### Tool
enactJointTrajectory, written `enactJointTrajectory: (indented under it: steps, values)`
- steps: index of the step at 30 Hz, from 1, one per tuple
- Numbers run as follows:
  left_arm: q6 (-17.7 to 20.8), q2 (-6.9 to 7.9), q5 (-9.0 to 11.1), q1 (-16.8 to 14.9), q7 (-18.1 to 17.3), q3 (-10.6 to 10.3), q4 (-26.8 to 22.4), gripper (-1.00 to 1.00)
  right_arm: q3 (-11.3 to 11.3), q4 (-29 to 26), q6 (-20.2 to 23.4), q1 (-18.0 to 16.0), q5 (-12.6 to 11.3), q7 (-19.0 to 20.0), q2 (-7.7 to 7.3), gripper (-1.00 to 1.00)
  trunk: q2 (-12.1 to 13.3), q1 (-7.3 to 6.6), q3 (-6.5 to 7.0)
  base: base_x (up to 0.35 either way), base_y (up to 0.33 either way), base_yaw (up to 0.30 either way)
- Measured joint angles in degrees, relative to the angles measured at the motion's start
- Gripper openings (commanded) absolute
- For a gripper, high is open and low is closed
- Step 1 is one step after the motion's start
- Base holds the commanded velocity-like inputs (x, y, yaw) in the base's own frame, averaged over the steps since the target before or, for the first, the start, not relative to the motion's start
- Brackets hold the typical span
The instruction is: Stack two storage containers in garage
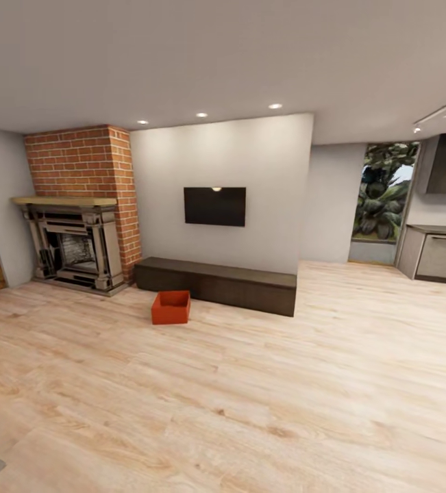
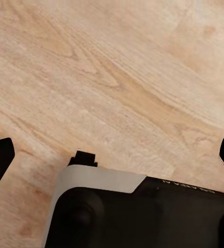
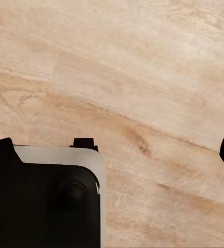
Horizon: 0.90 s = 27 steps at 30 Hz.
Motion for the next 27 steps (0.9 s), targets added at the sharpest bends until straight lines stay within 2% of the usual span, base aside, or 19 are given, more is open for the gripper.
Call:
enactJointTrajectory:
  steps: [27]
  values:
    - [0.01, -0.09, 0.00, 0.05, 0.00, 0.00, 0.00, 1.00, -0.42, 0.00, -0.01, 0.03, -0.30, 0.09, 0.17, 1.00, 0.00, 0.00, 0.00, 0.323, 0.000, 0.000]
